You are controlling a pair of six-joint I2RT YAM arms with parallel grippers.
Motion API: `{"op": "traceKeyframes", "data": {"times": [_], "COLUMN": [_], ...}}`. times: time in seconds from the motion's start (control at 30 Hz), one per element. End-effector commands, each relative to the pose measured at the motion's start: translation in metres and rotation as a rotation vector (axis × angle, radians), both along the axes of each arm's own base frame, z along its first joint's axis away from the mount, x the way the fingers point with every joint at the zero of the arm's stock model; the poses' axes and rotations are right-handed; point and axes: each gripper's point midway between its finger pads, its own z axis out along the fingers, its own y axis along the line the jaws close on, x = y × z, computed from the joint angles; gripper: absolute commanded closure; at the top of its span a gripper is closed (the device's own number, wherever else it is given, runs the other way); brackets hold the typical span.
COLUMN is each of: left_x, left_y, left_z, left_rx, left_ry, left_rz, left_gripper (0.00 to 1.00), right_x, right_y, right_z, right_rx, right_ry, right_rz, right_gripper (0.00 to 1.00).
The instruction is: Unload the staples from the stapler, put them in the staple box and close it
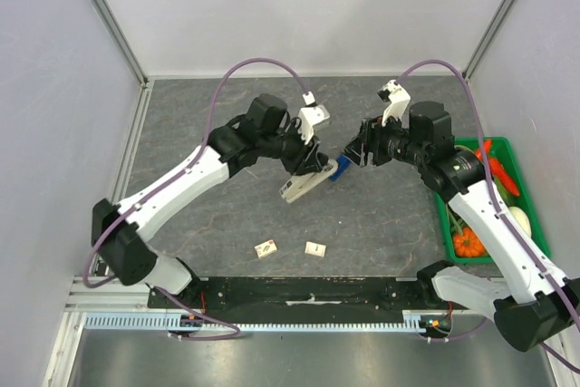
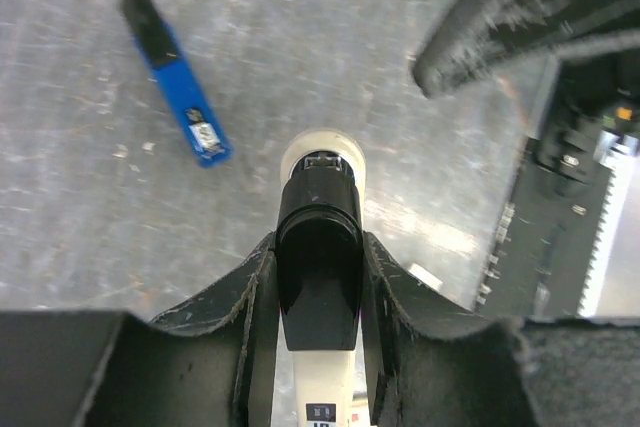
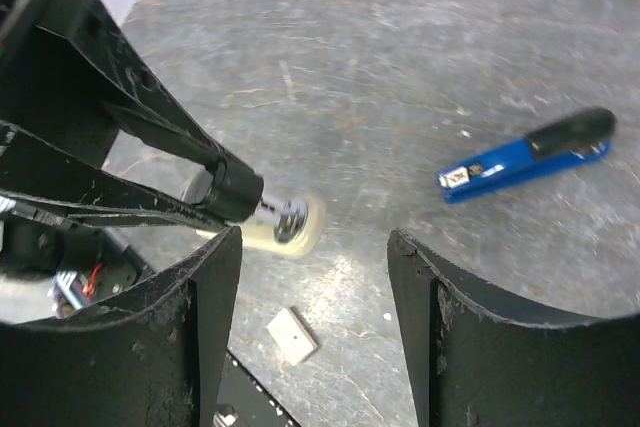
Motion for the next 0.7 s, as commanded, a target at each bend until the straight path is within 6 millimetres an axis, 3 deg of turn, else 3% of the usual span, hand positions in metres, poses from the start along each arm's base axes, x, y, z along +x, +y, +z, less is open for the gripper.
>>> {"op": "traceKeyframes", "data": {"times": [0.0, 0.13, 0.3, 0.5, 0.67], "left_x": [-0.065, -0.105, -0.141, -0.154, -0.158], "left_y": [0.010, 0.027, 0.042, 0.048, 0.048], "left_z": [0.050, 0.058, 0.070, 0.075, 0.073], "left_rx": [-0.168, -0.218, -0.277, -0.302, -0.311], "left_ry": [0.065, 0.107, 0.124, 0.126, 0.144], "left_rz": [-0.154, -0.240, -0.332, -0.366, -0.381], "left_gripper": [0.98, 0.98, 0.98, 0.98, 0.98], "right_x": [-0.038, -0.078, -0.118, -0.144, -0.151], "right_y": [0.022, 0.038, 0.057, 0.075, 0.092], "right_z": [0.055, 0.073, 0.074, 0.069, 0.043], "right_rx": [0.053, 0.085, 0.124, 0.135, 0.074], "right_ry": [-0.161, -0.244, -0.241, -0.220, -0.180], "right_rz": [0.248, 0.443, 0.671, 0.825, 0.893], "right_gripper": [0.32, 0.32, 0.32, 0.32, 0.33]}}
